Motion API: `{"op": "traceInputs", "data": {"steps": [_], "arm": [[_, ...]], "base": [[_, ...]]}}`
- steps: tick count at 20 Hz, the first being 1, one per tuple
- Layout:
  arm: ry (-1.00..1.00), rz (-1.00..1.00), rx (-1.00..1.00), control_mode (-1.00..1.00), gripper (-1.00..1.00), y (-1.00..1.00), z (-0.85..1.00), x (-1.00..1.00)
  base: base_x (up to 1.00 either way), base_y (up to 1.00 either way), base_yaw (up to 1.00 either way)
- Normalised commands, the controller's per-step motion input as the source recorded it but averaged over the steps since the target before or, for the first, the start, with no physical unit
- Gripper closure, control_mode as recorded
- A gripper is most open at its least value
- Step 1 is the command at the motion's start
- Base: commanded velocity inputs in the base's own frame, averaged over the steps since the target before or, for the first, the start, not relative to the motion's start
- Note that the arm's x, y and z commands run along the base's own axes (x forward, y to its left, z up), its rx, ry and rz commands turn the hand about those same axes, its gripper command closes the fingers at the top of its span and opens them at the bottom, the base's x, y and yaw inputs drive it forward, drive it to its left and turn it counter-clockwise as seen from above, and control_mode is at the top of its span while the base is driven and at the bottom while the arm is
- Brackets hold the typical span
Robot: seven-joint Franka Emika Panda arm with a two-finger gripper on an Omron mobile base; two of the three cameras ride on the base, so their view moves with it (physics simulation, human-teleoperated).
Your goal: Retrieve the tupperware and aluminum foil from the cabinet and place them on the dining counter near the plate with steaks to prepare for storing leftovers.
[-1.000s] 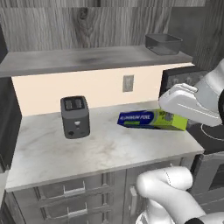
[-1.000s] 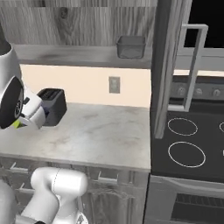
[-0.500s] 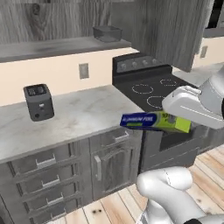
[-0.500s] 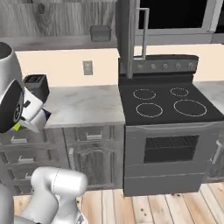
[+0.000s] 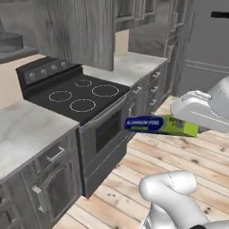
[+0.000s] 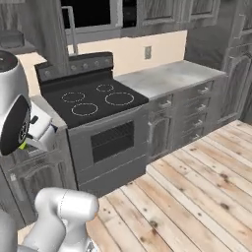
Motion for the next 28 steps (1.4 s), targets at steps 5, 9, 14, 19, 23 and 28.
{"op": "traceInputs", "data": {"steps": [5,9,14,19,23,28], "arm": [[0.00,0.00,0.00,1.00,1.00,0.00,0.00,0.00],[0.00,0.00,0.00,1.00,1.00,0.00,0.00,0.00],[0.00,0.00,0.00,1.00,1.00,0.00,0.00,0.00],[0.00,0.00,0.00,1.00,1.00,0.00,0.00,0.00],[0.00,0.00,0.00,1.00,1.00,0.00,0.00,0.00],[0.00,0.00,0.00,1.00,1.00,0.00,0.00,0.00]], "base": [[0.00,-0.29,-0.91],[0.00,-0.29,-0.93],[0.00,-0.24,-0.93],[0.00,-0.20,-0.93],[0.00,-0.10,-0.92],[0.00,-0.01,-0.91]]}}
